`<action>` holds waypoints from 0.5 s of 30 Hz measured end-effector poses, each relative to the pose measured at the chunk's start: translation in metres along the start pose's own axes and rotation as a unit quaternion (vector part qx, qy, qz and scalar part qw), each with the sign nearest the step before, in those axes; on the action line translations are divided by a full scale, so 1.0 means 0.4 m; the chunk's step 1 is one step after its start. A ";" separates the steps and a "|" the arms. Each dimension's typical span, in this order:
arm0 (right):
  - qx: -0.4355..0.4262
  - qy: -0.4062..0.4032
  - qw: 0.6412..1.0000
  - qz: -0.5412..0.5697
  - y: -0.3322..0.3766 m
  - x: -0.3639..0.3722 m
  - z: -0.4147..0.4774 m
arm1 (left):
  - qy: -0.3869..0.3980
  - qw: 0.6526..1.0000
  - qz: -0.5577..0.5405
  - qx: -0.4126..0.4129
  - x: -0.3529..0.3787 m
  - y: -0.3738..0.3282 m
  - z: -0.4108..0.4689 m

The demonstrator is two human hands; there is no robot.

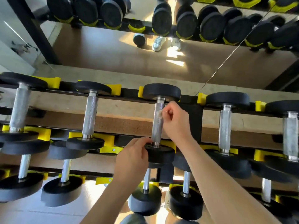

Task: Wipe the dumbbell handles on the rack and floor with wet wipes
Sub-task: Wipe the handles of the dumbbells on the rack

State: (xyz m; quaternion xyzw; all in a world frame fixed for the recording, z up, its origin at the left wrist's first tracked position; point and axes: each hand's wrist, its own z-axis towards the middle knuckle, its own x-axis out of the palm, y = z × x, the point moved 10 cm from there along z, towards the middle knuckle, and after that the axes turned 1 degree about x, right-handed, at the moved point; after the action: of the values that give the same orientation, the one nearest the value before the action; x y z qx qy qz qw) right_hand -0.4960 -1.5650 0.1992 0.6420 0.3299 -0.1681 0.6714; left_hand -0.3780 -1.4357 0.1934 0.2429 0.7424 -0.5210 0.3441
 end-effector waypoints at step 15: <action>-0.124 0.259 0.939 -0.188 0.060 0.113 -0.116 | -0.153 0.984 -0.071 -0.051 -0.017 -0.003 -0.077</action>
State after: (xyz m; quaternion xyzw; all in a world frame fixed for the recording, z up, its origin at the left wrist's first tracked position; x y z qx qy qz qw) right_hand -0.4582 -1.5079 0.1893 0.5015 0.6249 -0.0769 0.5933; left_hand -0.3824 -1.4070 0.2059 0.0891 0.7223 -0.5365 0.4273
